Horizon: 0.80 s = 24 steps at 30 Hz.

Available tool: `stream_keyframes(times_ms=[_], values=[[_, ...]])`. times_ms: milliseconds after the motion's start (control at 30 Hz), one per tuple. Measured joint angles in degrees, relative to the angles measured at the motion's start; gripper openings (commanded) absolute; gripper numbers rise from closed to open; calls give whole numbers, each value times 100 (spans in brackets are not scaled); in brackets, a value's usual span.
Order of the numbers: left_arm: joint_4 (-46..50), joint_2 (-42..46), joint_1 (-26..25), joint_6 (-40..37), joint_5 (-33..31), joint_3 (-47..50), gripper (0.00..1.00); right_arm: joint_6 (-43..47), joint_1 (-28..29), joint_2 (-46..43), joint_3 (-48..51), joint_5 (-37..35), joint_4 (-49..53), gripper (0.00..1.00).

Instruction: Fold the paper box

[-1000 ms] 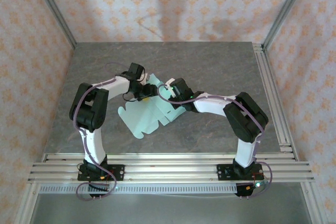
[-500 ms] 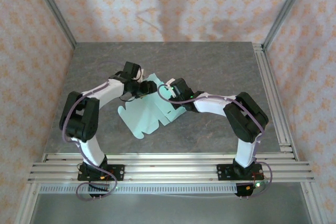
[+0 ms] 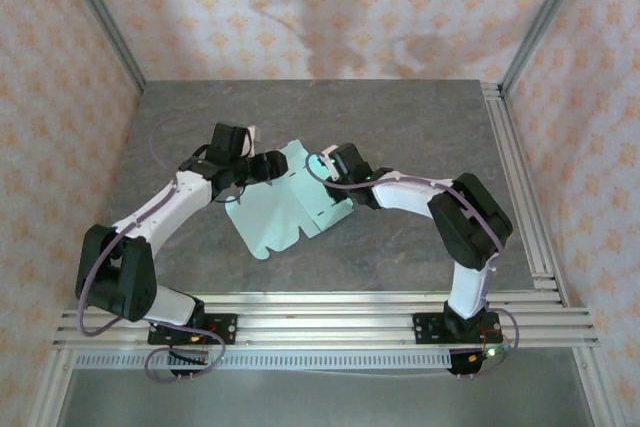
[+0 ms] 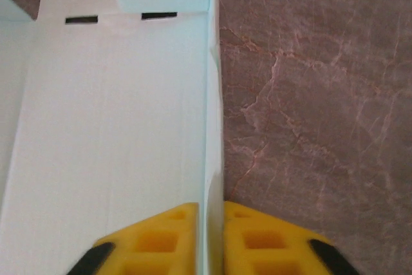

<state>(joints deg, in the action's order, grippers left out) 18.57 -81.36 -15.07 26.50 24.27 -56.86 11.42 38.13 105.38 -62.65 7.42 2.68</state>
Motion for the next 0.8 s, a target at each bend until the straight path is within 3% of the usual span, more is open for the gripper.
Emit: stream_keyframes(times_ms=[233,467,800], values=[[-2,177,0,-44,-153,221,89,-201,-225,0,0,422,11,43],[-2,297,0,-109,-249,269,90,-260,-372,0,17,643,-11,44],[-2,299,0,-114,-245,269,91,-396,-496,0,245,1073,-269,33]])
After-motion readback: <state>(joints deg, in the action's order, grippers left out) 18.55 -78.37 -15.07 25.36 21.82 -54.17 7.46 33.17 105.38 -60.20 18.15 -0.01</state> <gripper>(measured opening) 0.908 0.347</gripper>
